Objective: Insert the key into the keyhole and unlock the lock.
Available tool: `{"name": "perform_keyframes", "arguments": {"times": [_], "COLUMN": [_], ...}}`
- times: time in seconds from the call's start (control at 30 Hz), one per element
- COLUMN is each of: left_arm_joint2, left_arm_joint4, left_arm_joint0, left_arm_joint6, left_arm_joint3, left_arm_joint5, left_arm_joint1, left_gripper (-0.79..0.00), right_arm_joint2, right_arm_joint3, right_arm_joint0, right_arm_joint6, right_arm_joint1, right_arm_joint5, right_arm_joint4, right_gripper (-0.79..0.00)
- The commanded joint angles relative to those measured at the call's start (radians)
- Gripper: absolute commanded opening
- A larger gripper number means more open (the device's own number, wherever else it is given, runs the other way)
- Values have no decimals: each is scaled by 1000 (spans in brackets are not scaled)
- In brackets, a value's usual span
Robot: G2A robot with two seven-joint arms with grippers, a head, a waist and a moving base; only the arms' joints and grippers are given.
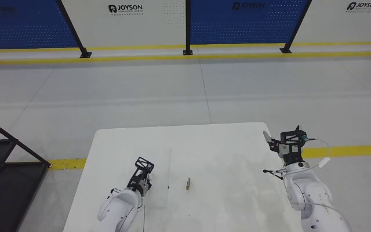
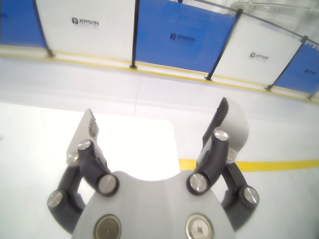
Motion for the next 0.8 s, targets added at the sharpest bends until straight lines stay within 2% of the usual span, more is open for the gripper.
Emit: {"name": "perform_keyframes", "arguments": {"times": [0.0,0.2,0.33,0.5,0.67,0.77], "left_arm_joint2": [-22,-133,-205,-277,-298,-295], "left_arm_joint4": [-32,-208,-373,-559,-605,-608], "left_arm_joint0": [27,120,150,143,126,108], "left_arm_joint6": [60,328,508,690,777,812], "left_arm_joint3": [-31,-87,-55,-4,50,84], "left_arm_joint5": [-15,-106,-269,-424,-509,-535], "left_arm_joint1": [3,11,18,20,21,21], "left_gripper": [-785,-785,-785,-785,-785,-785], "right_arm_joint2": [0,0,0,-5,-106,-212], "right_arm_joint3": [0,0,0,-6,-85,-112], "right_arm_joint0": [0,0,0,-2,-77,-139], "right_arm_joint6": [0,0,0,6,59,71], "right_arm_joint1": [0,0,0,0,-8,-13], "right_arm_joint5": [0,0,0,0,36,33], "right_arm_joint4": [0,0,0,-15,-143,-249], "right_gripper": [0,0,0,0,0,0]}}
